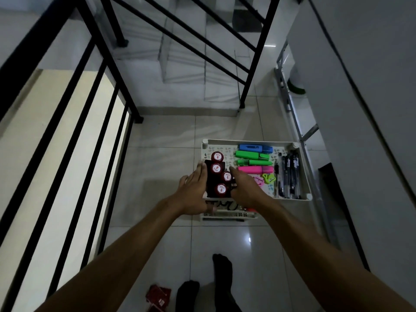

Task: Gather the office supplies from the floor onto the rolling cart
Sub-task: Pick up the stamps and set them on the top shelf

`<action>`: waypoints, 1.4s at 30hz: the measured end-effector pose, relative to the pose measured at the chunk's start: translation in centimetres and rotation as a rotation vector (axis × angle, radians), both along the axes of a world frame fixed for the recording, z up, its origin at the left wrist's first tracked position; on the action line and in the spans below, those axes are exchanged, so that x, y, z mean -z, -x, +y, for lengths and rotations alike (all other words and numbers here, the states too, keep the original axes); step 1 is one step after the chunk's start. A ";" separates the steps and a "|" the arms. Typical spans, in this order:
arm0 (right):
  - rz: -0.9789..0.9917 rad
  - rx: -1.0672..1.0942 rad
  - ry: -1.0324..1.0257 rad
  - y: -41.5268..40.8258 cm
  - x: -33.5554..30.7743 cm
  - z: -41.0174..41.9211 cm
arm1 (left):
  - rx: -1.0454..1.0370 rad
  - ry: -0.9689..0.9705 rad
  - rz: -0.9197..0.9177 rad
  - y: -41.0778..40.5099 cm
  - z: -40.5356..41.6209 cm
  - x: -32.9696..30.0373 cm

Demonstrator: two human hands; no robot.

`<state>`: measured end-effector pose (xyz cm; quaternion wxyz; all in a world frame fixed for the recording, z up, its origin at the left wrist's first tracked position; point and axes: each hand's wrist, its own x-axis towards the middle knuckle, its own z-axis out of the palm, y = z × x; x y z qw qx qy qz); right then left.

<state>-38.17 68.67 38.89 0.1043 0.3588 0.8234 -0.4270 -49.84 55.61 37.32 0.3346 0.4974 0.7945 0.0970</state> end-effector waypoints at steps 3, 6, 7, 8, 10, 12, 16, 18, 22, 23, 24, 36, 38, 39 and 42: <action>0.043 0.115 0.121 0.2 -0.3 -2.2 | 0.055 0.015 0.019 -0.5 -0.8 0.0; 0.098 0.217 0.184 0.6 -0.4 -3.2 | 0.042 0.007 0.024 -0.5 -0.8 0.2; 0.107 0.238 0.186 0.6 -0.4 -3.2 | 0.033 0.000 0.024 -0.4 -0.8 0.3; 0.117 0.258 0.177 0.5 -0.4 -3.3 | 0.031 -0.007 0.024 -0.3 -1.0 0.4; 0.156 0.318 0.164 -0.1 -0.5 -3.6 | 0.028 -0.026 0.027 -0.4 -1.3 0.5; 0.203 0.367 0.136 -0.9 -0.7 -4.2 | 0.036 -0.040 0.038 -0.6 -1.9 0.7; 0.272 0.400 0.012 -3.4 -0.6 -5.7 | -0.045 -0.137 0.032 -1.6 -3.9 1.0; 0.308 0.406 -0.069 -4.8 0.1 -6.5 | -0.131 -0.238 0.041 -2.5 -5.2 1.3; 0.325 0.421 -0.228 -8.0 1.3 -8.2 | -0.258 -0.319 0.067 -4.5 -7.8 2.1; 0.304 0.411 -0.266 -9.0 1.5 -8.7 | -0.260 -0.295 0.056 -5.1 -8.3 2.4; 0.280 0.394 -0.289 -10.1 1.6 -9.1 | -0.258 -0.272 0.047 -5.6 -8.9 2.7; 0.078 0.135 -0.171 -23.8 12.5 -13.0 | -0.257 -0.036 -0.036 -16.5 -16.7 11.4; 0.082 0.069 -0.136 -25.8 16.4 -14.5 | -0.312 -0.027 -0.035 -18.5 -18.8 14.5; 0.082 0.036 -0.118 -26.6 18.4 -15.2 | -0.334 -0.021 -0.033 -19.4 -19.8 16.3; 0.099 -0.045 -0.089 -28.5 24.0 -17.2 | -0.367 0.020 -0.019 -21.3 -22.5 21.2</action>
